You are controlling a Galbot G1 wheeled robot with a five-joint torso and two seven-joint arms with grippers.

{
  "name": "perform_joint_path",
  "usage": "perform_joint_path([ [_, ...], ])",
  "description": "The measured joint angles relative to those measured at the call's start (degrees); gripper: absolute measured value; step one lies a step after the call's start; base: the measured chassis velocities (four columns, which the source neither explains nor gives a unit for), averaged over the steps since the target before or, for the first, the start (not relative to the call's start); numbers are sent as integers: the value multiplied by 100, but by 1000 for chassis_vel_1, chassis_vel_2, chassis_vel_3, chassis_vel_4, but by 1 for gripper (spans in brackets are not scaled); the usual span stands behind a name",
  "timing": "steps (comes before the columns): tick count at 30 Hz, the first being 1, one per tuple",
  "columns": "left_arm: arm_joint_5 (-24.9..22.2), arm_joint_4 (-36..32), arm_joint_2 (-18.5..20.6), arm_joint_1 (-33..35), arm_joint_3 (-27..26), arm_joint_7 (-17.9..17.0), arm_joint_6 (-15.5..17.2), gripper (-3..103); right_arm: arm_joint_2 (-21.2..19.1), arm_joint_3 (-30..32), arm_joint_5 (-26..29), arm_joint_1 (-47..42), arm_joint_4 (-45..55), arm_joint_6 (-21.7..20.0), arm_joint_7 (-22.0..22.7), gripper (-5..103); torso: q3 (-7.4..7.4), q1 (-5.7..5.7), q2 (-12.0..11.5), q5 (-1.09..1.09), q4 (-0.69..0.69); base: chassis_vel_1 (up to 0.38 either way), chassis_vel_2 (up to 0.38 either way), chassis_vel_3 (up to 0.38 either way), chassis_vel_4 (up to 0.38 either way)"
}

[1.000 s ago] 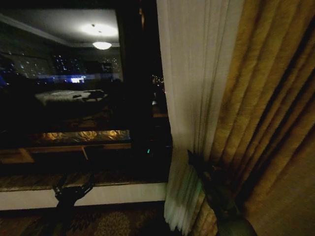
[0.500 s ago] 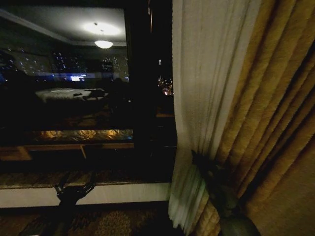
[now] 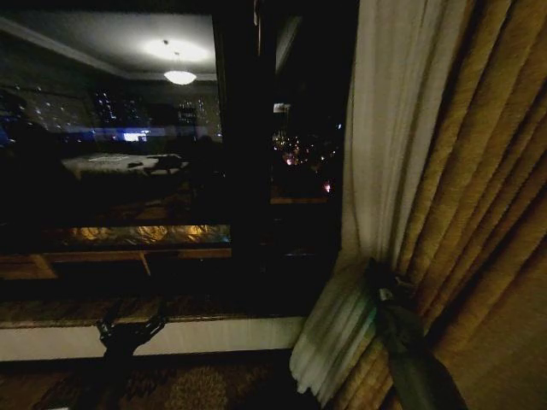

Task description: Open the curtains by pulling them apart, changing their state from closed to fully open.

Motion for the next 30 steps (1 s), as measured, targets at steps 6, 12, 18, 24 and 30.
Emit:
perform_joint_path([
  [6, -6, 0, -32, 30, -8, 0, -31, 100, -8, 155, -188, 49, -89, 14, 185, 0, 0, 0, 0, 1, -1, 0, 0, 0, 0],
  [12, -7, 0, -45, 27, 1, 1, -42, 100, -57, 254, -257, -1, -133, 54, 220, 0, 0, 0, 0, 0, -1, 0, 0, 0, 0],
  [18, -13, 0, -26, -9, 27, 2, -43, 100, -16, 214, -238, -499, 463, -45, -596, 6, 0, 0, 0, 3, -4, 0, 0, 0, 0],
  [24, -14, 0, 4, -75, 75, 0, -12, 100, 93, -75, -240, -1041, 1155, -87, -1221, 28, 0, 0, 0, -1, -2, 0, 0, 0, 0],
  [30, -53, 0, 56, -150, 79, -18, 38, 100, 225, -268, -302, -1479, 1792, -233, -1731, 44, 0, 0, 0, 0, -2, 0, 0, 0, 0],
])
